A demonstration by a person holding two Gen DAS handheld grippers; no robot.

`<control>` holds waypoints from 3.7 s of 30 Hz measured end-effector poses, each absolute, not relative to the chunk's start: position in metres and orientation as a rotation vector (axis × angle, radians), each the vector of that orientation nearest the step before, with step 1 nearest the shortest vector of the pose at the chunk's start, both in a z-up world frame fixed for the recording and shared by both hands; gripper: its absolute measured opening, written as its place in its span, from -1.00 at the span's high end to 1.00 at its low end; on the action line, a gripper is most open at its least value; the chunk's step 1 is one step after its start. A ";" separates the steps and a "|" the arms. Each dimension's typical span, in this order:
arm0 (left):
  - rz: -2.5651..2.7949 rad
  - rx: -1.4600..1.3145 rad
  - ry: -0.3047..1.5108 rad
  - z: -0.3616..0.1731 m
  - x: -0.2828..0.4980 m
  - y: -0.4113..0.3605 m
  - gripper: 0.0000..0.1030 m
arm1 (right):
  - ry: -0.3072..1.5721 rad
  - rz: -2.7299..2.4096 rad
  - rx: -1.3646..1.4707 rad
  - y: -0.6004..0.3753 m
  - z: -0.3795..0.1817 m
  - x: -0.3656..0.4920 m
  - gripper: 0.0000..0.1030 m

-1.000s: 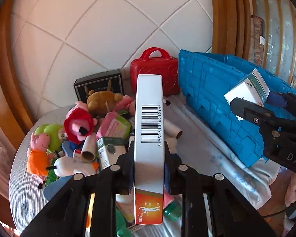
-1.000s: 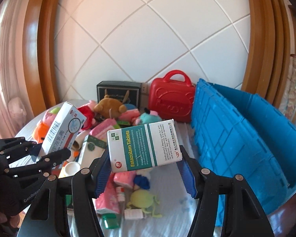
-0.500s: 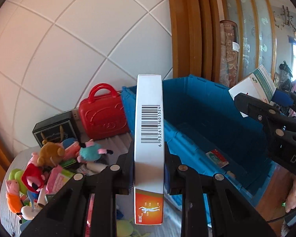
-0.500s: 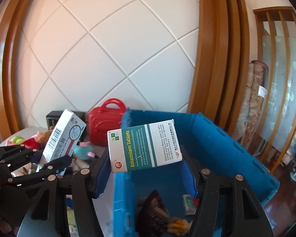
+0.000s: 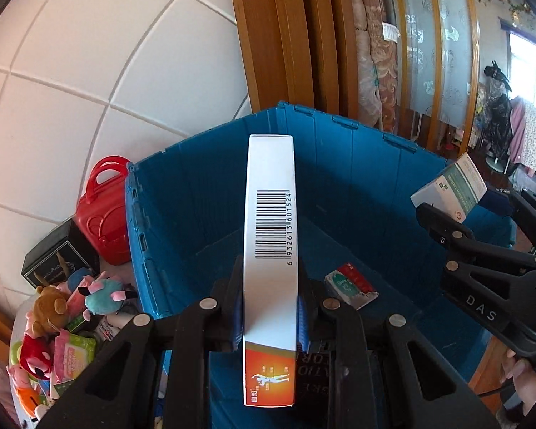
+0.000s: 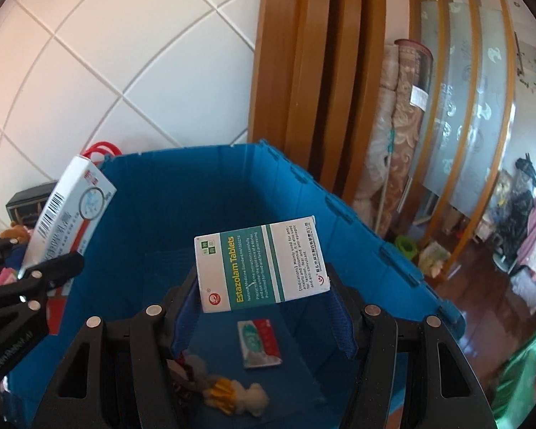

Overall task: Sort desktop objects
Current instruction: 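Lift and carry both medicine boxes over the blue bin with both tools, then open the right tool to drop the Estazolam box while the left tool releases its box, then move both tools back from the bin to the toy heap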

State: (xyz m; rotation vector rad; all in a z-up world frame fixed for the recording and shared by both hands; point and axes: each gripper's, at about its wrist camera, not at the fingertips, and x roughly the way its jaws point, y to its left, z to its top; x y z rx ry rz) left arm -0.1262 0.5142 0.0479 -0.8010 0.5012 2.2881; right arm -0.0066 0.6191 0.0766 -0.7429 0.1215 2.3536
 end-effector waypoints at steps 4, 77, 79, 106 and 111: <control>2.194 -0.913 0.582 0.034 -0.132 0.528 0.56 | 0.132 2.316 -0.826 0.630 0.060 -0.009 -0.21; 2.598 -1.326 0.222 -0.111 -0.114 0.035 -0.25 | 0.069 2.732 -1.216 0.275 -0.068 -0.107 -1.00; 2.577 -1.348 0.228 -0.125 -0.109 0.027 -0.25 | 0.089 2.716 -1.281 0.270 -0.084 -0.109 -1.00; 2.538 -1.526 0.128 -0.174 -0.111 -0.091 -0.25 | 0.045 2.834 -1.600 0.125 -0.135 -0.144 -0.59; 2.438 -1.469 0.195 -0.180 -0.131 -0.107 -0.25 | 0.064 2.779 -1.560 0.088 -0.135 -0.145 -0.45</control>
